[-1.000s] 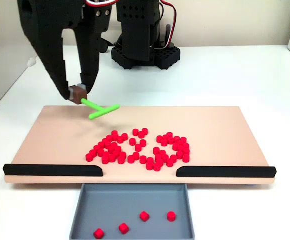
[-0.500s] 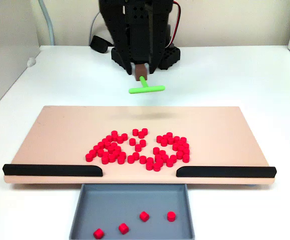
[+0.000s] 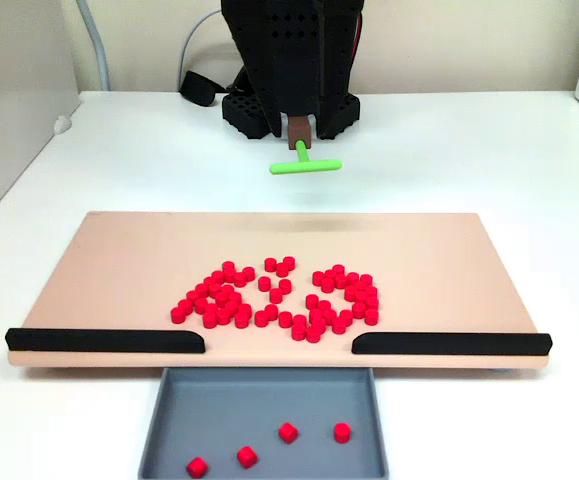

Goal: Gather the right side granules

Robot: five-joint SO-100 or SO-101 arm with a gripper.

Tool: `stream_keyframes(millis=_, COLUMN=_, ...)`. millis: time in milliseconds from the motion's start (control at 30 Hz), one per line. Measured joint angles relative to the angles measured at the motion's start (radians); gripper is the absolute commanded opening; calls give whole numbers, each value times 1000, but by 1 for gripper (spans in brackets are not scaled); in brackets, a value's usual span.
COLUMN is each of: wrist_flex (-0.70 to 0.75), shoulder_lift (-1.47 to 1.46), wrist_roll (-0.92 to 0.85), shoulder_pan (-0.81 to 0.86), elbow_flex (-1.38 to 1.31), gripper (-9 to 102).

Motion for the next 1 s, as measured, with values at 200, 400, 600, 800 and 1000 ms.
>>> stream_keyframes(millis=200, wrist_flex=0, shoulder_lift=-18, wrist_roll=0, shoulder_pan=0, elbow_flex=0, gripper=0)
stream_keyframes(millis=400, wrist_flex=0, shoulder_lift=-18, wrist_roll=0, shoulder_pan=14, elbow_flex=0, gripper=0)
stream_keyframes(millis=600, wrist_flex=0, shoulder_lift=-18, wrist_roll=18, shoulder_pan=14, elbow_flex=0, gripper=0)
stream_keyframes(millis=800, wrist_flex=0, shoulder_lift=-18, wrist_roll=21, shoulder_pan=-5, elbow_flex=0, gripper=0)
stream_keyframes(millis=1000, wrist_flex=0, shoulder_lift=-18, wrist_roll=21, shoulder_pan=-5, elbow_flex=0, gripper=0)
